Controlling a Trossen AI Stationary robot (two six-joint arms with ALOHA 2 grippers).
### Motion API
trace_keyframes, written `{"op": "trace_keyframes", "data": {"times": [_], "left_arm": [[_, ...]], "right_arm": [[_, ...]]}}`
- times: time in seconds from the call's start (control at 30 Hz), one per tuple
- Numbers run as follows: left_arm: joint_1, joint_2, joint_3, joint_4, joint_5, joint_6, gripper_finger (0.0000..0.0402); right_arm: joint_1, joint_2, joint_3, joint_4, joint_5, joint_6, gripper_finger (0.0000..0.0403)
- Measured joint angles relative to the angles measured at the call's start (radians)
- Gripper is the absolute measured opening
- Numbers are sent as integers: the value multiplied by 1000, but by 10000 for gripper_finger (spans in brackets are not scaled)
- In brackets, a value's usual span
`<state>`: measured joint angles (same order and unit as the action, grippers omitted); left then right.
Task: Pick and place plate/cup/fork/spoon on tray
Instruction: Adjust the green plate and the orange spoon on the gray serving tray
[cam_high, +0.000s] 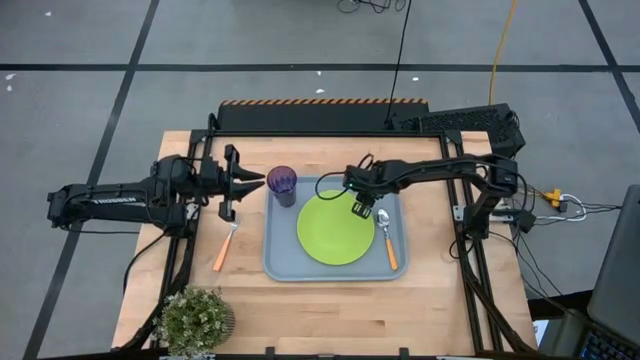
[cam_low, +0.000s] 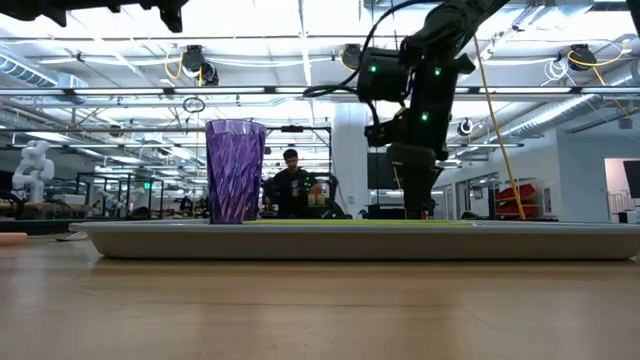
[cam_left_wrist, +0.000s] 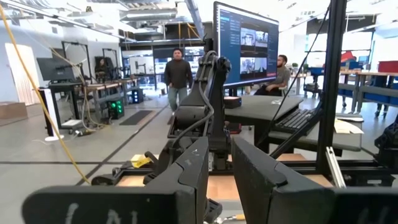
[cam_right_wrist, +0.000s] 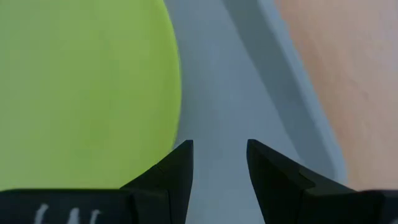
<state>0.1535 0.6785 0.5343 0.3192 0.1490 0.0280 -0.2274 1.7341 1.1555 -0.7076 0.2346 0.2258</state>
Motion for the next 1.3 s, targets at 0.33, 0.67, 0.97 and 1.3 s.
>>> {"op": "trace_keyframes", "data": {"times": [0.33, 0.67, 0.97, 1.3], "left_arm": [[0, 0, 0, -35, 0, -7, 74], [0, 0, 0, -39, 0, -30, 74], [0, 0, 0, -39, 0, -29, 74], [0, 0, 0, -34, 0, -29, 74]], "right_arm": [[0, 44, 0, -5, -26, 8, 144], [0, 43, -1, -88, -30, 79, 144], [11, 43, -1, -80, -108, 133, 144], [20, 43, -1, 49, -187, 174, 144]]}}
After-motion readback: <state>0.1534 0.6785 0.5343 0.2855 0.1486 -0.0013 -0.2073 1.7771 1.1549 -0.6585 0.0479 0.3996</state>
